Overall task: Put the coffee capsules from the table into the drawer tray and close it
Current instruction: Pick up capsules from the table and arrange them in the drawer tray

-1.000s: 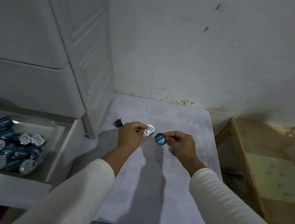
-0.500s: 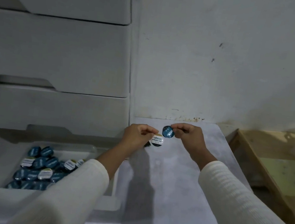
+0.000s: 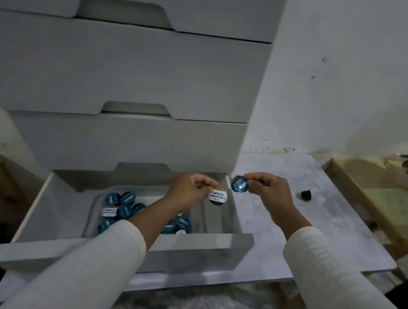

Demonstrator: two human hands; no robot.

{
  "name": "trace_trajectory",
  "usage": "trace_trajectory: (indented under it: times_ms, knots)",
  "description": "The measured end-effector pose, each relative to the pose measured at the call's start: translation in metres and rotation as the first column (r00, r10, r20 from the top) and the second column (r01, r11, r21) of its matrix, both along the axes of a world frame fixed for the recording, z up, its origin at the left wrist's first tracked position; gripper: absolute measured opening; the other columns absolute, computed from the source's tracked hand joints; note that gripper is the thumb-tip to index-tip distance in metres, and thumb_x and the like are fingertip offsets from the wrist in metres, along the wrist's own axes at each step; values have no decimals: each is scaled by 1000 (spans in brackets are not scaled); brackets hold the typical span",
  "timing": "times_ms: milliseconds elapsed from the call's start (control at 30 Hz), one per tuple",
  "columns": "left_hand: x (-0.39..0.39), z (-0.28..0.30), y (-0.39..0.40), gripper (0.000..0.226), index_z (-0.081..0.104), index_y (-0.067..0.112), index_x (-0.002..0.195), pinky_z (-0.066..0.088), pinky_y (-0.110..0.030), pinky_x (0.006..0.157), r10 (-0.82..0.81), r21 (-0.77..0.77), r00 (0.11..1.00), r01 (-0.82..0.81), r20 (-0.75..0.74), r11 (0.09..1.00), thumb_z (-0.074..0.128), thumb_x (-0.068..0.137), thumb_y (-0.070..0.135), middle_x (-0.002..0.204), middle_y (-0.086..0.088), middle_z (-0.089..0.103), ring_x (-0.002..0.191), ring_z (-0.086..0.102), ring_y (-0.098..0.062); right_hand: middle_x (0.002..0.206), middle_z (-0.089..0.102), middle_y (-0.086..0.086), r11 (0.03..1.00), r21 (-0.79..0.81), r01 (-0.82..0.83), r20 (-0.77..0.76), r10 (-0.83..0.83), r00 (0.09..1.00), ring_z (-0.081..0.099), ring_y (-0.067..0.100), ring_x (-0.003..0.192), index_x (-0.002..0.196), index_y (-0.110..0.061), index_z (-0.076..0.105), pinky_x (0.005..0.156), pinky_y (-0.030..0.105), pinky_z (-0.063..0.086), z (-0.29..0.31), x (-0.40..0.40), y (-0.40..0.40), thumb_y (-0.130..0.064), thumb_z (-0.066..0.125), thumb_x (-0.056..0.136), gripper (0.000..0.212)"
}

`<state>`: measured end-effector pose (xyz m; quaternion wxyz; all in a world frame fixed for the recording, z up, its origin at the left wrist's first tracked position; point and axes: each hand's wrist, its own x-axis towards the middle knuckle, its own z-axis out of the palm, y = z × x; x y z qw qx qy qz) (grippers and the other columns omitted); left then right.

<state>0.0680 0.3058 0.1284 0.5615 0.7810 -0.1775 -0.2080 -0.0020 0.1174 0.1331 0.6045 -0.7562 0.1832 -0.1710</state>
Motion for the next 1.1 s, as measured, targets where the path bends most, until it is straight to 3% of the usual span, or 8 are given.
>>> trace_trajectory:
  times_ms: [133, 333, 433, 600, 767, 867, 1000, 1100]
  knots:
    - [6, -5, 41, 23, 69, 26, 82, 52, -32, 88, 63, 3, 998, -63, -32, 998, 59, 88, 6, 93, -1, 69, 91, 64, -15, 90, 68, 11, 997, -26, -73, -31, 72, 997, 63, 22, 83, 87, -10, 70, 74, 23, 54, -1, 12, 38, 1, 59, 84, 16]
    - [24, -18, 98, 18, 71, 18, 85, 53, -32, 82, 268, 24, 961, -267, -71, 963, 61, 85, 3, 89, -7, 70, 82, 63, -17, 84, 68, 9, 983, 15, -181, -116, 182, 976, 63, 22, 81, 85, -12, 70, 77, 27, 56, -16, 45, 88, 0, 62, 83, 14]
    - [37, -28, 121, 15, 71, 11, 94, 55, -26, 71, 407, 63, 907, -402, -108, 914, 62, 85, 5, 95, -10, 71, 81, 64, -19, 81, 68, 7, 972, 52, -228, -178, 233, 956, 63, 15, 72, 86, -9, 70, 62, 13, 53, -27, 64, 110, -1, 64, 82, 11]
    - [57, -52, 140, 17, 73, 14, 97, 41, -8, 38, 592, 162, 799, -573, -107, 803, 64, 84, 9, 97, -10, 73, 66, 59, -9, 77, 70, 5, 962, 58, -265, -270, 271, 924, 64, 16, 67, 82, -12, 71, 64, 18, 55, -57, 93, 133, -1, 67, 79, 12]
    - [76, -66, 134, 15, 73, 13, 95, 44, -13, 47, 633, 254, 768, -597, -91, 761, 64, 84, 9, 98, -9, 74, 63, 59, -8, 82, 69, 11, 972, 91, -218, -348, 236, 907, 63, 15, 66, 82, -7, 70, 65, 22, 55, -81, 118, 142, 1, 68, 77, 10]
    - [88, -71, 127, 14, 74, 16, 92, 45, -10, 45, 624, 287, 776, -580, -92, 763, 64, 85, 11, 97, -6, 74, 54, 56, -4, 80, 67, 10, 974, 122, -189, -374, 222, 900, 62, 15, 66, 83, -3, 70, 58, 14, 55, -90, 132, 145, 4, 65, 79, 10]
    - [98, -78, 121, 13, 72, 12, 95, 50, -19, 79, 594, 312, 797, -540, -112, 782, 63, 86, 10, 105, -7, 72, 84, 64, -13, 71, 64, 3, 976, 133, -175, -430, 216, 877, 59, 12, 65, 86, 0, 68, 63, 17, 52, -99, 145, 143, 6, 58, 83, 12]
    - [102, -83, 120, 12, 71, 14, 95, 44, -16, 84, 578, 341, 810, -519, -96, 784, 62, 88, 13, 107, -3, 71, 88, 60, -10, 69, 64, -2, 975, 120, -185, -467, 220, 856, 60, 16, 66, 84, -4, 69, 71, 24, 53, -107, 150, 139, 3, 63, 81, 10]
